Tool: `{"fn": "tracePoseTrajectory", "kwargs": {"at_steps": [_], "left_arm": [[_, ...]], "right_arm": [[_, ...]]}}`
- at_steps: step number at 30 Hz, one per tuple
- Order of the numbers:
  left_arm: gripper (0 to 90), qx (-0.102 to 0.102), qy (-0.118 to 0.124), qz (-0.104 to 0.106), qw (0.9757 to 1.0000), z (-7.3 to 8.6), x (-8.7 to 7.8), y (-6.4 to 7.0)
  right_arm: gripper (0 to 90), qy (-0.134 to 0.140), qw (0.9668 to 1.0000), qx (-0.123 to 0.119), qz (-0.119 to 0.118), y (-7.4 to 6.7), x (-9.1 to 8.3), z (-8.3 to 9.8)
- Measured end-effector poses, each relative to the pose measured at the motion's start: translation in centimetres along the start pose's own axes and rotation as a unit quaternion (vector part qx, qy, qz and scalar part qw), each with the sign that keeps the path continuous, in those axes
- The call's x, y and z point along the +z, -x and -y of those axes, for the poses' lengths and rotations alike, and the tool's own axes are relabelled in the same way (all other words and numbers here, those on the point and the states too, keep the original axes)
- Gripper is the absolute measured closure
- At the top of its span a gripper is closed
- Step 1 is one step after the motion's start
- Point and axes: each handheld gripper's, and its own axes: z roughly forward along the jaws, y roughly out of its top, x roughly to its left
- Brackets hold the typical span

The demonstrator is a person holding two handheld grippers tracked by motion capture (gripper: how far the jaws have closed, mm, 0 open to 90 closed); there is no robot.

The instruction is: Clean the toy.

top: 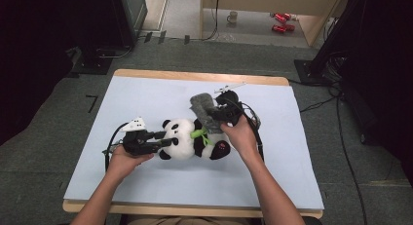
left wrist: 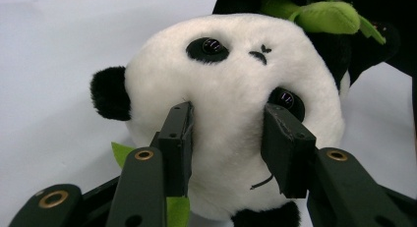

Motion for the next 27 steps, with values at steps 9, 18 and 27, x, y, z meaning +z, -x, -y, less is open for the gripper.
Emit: {"fn": "tracePoseTrajectory", "kwargs": {"at_steps": [9, 18, 27], "left_arm": [[56.8, 0.003, -0.001, 0.007, 1.0000, -0.3, 0.4, -0.3], [55.8, 0.022, -0.015, -0.001, 0.9996, -0.7, 0.2, -0.3], [53.8, 0.040, -0.031, -0.007, 0.9987, -1.4, 0.4, -0.3]], "right_arm": [[78.0, 0.023, 0.9993, 0.028, 0.009, 1.8, -1.5, 0.5], [78.1, 0.097, 0.9929, 0.066, -0.019, 3.4, -6.2, 0.3], [78.0, 0.081, 0.9915, 0.088, -0.051, 4.1, -5.3, 2.1]]}}
